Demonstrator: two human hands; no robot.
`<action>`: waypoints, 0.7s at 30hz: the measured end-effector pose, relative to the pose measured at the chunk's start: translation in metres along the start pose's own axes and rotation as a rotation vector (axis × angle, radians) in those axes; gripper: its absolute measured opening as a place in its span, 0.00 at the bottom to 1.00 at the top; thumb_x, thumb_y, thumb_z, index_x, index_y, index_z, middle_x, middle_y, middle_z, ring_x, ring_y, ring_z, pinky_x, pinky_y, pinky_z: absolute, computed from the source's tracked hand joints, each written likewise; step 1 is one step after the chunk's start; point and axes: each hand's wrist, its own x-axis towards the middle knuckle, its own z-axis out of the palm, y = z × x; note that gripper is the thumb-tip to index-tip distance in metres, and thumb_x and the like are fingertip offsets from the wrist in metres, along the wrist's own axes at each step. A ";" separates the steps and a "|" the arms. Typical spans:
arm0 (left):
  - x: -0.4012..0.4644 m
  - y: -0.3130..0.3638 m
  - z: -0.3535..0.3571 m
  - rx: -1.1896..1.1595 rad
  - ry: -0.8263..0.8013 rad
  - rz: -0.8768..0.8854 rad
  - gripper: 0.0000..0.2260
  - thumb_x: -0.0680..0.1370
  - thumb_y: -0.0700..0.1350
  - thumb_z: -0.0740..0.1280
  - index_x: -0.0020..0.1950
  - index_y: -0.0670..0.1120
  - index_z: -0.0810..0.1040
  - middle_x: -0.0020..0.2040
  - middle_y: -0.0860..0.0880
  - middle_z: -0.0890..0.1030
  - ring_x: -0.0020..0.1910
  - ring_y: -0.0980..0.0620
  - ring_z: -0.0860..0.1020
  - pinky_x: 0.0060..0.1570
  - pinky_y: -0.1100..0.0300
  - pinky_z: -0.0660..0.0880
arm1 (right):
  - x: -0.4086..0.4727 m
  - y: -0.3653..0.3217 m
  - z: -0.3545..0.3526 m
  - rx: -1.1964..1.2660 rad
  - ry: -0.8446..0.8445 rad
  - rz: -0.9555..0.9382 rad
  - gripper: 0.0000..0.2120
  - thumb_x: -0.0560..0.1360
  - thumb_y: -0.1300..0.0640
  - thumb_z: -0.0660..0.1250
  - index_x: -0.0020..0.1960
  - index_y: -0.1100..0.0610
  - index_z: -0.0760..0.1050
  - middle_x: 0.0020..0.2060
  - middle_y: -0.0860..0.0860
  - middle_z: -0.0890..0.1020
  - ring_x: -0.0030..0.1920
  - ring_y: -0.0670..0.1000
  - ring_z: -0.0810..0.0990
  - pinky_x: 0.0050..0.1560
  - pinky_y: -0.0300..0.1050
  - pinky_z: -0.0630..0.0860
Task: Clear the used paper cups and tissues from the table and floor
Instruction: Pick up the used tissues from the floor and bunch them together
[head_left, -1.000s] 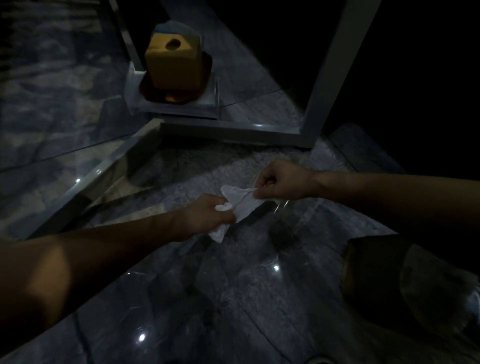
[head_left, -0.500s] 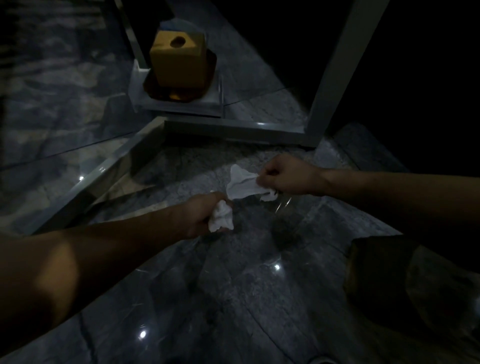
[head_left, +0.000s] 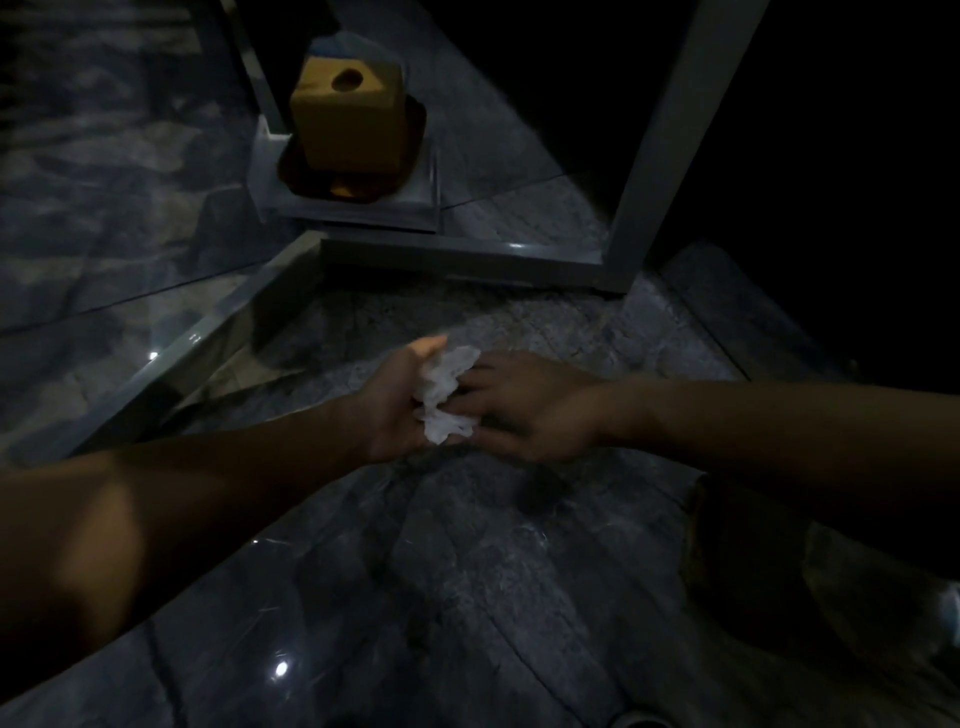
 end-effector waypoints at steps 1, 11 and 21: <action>-0.001 0.000 0.001 0.038 -0.009 0.002 0.21 0.81 0.53 0.58 0.64 0.39 0.75 0.53 0.39 0.83 0.46 0.42 0.84 0.48 0.50 0.81 | -0.002 0.001 0.001 -0.048 0.009 -0.033 0.23 0.79 0.45 0.56 0.72 0.52 0.67 0.72 0.51 0.69 0.73 0.54 0.63 0.69 0.56 0.66; 0.006 -0.007 0.010 0.257 0.152 0.055 0.11 0.83 0.48 0.59 0.46 0.44 0.75 0.29 0.49 0.77 0.20 0.56 0.73 0.18 0.68 0.67 | -0.030 0.023 -0.022 -0.007 0.134 -0.010 0.16 0.78 0.48 0.60 0.61 0.55 0.74 0.59 0.54 0.77 0.55 0.54 0.77 0.52 0.51 0.76; -0.013 -0.010 0.056 -0.128 0.093 -0.024 0.23 0.83 0.56 0.53 0.63 0.41 0.77 0.48 0.44 0.83 0.44 0.51 0.83 0.37 0.60 0.81 | -0.021 -0.006 -0.015 0.495 0.468 0.317 0.10 0.71 0.51 0.70 0.48 0.56 0.76 0.43 0.46 0.77 0.44 0.46 0.74 0.47 0.48 0.75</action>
